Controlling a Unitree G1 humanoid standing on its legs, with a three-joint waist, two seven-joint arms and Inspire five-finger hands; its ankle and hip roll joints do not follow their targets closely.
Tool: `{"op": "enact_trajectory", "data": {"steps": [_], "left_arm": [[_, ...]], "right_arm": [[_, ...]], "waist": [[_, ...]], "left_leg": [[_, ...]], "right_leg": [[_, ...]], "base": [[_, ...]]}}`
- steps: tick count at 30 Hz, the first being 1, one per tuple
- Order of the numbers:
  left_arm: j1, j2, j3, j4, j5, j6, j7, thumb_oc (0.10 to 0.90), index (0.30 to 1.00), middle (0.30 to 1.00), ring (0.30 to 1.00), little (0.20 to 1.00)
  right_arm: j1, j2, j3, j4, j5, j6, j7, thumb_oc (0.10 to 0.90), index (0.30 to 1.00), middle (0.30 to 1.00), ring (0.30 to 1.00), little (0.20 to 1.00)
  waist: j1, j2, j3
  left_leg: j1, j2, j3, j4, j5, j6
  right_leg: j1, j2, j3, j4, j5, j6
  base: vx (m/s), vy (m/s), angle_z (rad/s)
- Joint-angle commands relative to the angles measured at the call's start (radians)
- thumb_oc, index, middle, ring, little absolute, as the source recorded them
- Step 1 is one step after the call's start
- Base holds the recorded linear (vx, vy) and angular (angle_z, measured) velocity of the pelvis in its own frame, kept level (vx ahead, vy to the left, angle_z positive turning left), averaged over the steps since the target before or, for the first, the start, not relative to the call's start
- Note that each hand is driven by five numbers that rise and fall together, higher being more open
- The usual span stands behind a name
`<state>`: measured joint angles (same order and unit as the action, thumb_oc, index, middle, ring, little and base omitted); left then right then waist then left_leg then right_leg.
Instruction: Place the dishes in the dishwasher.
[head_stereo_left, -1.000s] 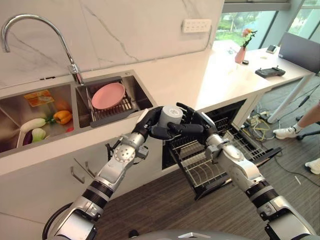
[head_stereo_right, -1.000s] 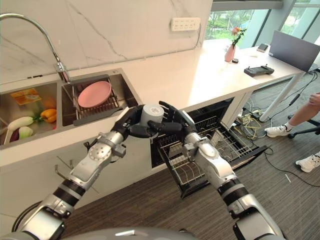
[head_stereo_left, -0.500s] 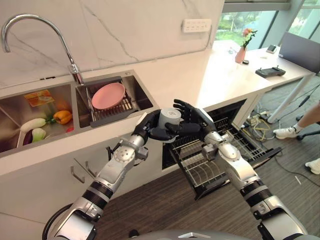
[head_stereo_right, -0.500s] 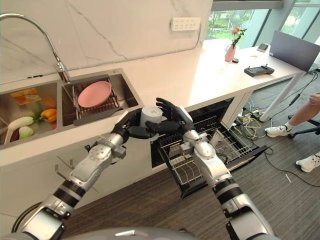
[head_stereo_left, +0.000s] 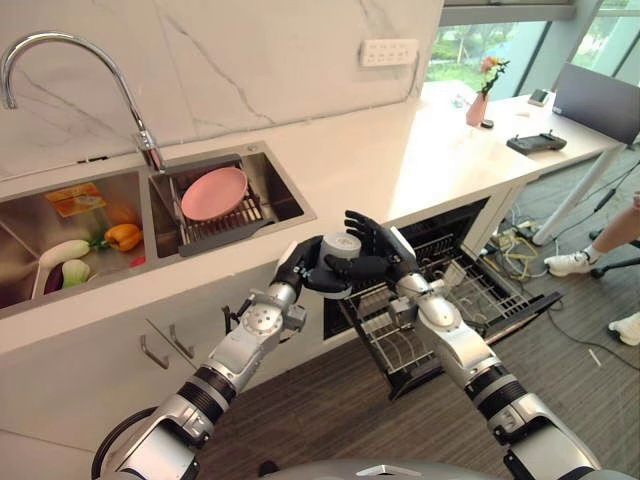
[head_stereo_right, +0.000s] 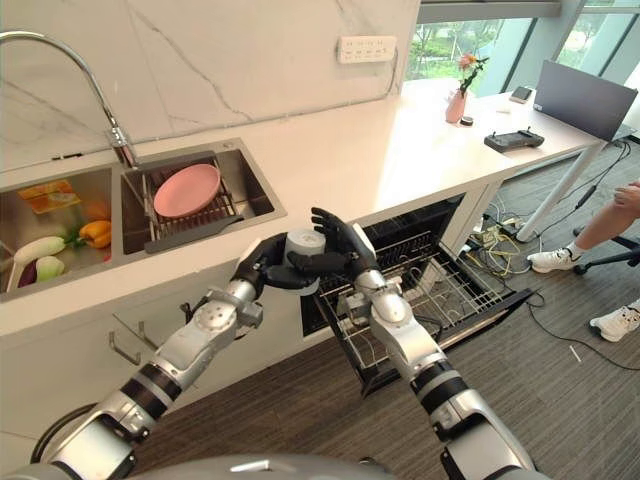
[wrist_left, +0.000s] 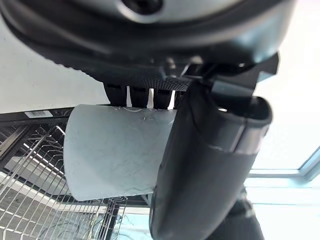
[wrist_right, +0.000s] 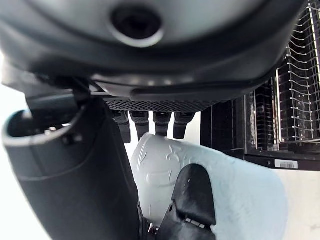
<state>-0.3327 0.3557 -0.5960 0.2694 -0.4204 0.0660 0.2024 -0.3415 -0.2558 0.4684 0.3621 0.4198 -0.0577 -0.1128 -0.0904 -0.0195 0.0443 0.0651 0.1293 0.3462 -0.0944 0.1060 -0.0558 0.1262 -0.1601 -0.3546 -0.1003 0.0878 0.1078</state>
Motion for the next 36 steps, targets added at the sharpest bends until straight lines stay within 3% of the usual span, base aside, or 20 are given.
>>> {"op": "enact_trajectory", "data": {"steps": [1, 10, 17, 22, 32, 36], "left_arm": [[-0.337, -0.248, -0.124, -0.153, 0.027, -0.213, -0.065, 0.4, 0.3, 0.3, 0.3, 0.3], [-0.428, -0.257, -0.136, -0.154, 0.154, -0.233, -0.023, 0.4, 0.3, 0.3, 0.3, 0.3], [-0.465, -0.244, -0.13, -0.169, 0.225, -0.241, -0.019, 0.4, 0.3, 0.3, 0.3, 0.3], [-0.495, -0.236, -0.125, -0.183, 0.279, -0.238, -0.02, 0.4, 0.3, 0.3, 0.3, 0.3], [-0.547, -0.224, -0.115, -0.171, 0.448, -0.238, 0.005, 0.4, 0.3, 0.3, 0.3, 0.3], [-0.546, -0.232, -0.122, -0.163, 0.443, -0.242, -0.01, 0.4, 0.3, 0.3, 0.3, 0.3]], "right_arm": [[-0.148, 0.13, 0.135, 0.005, 0.022, -0.033, 0.024, 0.8, 0.9, 0.9, 0.9, 0.9], [-0.101, 0.174, 0.209, 0.071, 0.095, -0.016, 0.026, 0.8, 0.9, 0.9, 0.9, 0.9], [-0.085, 0.184, 0.207, 0.131, 0.086, -0.019, 0.014, 0.8, 0.9, 0.9, 0.9, 0.9], [-0.061, 0.208, 0.203, 0.185, 0.148, -0.005, 0.009, 0.8, 0.9, 0.9, 0.9, 0.9], [-0.008, 0.234, 0.246, 0.12, 0.255, 0.008, 0.039, 0.8, 0.9, 0.9, 0.9, 0.9], [-0.009, 0.243, 0.277, 0.104, 0.304, 0.021, 0.082, 0.8, 0.9, 0.9, 0.9, 0.9]], "waist": [[0.022, 0.02, 0.009], [0.015, 0.021, 0.01], [0.011, 0.022, 0.008], [0.01, 0.023, 0.005], [0.0, 0.027, 0.007], [0.001, 0.028, 0.008]], "left_leg": [[0.09, 0.035, 0.009, 0.019, -0.094, -0.052], [0.089, 0.032, 0.008, 0.018, -0.094, -0.055], [0.09, 0.03, 0.01, 0.017, -0.096, -0.056], [0.092, 0.029, 0.012, 0.017, -0.097, -0.057], [0.095, 0.028, 0.017, 0.015, -0.1, -0.058], [0.095, 0.028, 0.018, 0.015, -0.1, -0.06]], "right_leg": [[-0.029, -0.043, -0.056, 0.034, -0.058, 0.04], [-0.029, -0.045, -0.06, 0.039, -0.059, 0.043], [-0.03, -0.046, -0.058, 0.04, -0.06, 0.045], [-0.029, -0.046, -0.057, 0.04, -0.059, 0.045], [-0.032, -0.049, -0.051, 0.042, -0.061, 0.047], [-0.033, -0.05, -0.052, 0.042, -0.062, 0.046]], "base": [[0.0, 0.0, 0.0], [0.0, 0.0, 0.0], [0.0, 0.0, 0.0], [0.0, 0.0, 0.0], [0.0, 0.0, 0.0], [0.0, 0.0, 0.0]]}}
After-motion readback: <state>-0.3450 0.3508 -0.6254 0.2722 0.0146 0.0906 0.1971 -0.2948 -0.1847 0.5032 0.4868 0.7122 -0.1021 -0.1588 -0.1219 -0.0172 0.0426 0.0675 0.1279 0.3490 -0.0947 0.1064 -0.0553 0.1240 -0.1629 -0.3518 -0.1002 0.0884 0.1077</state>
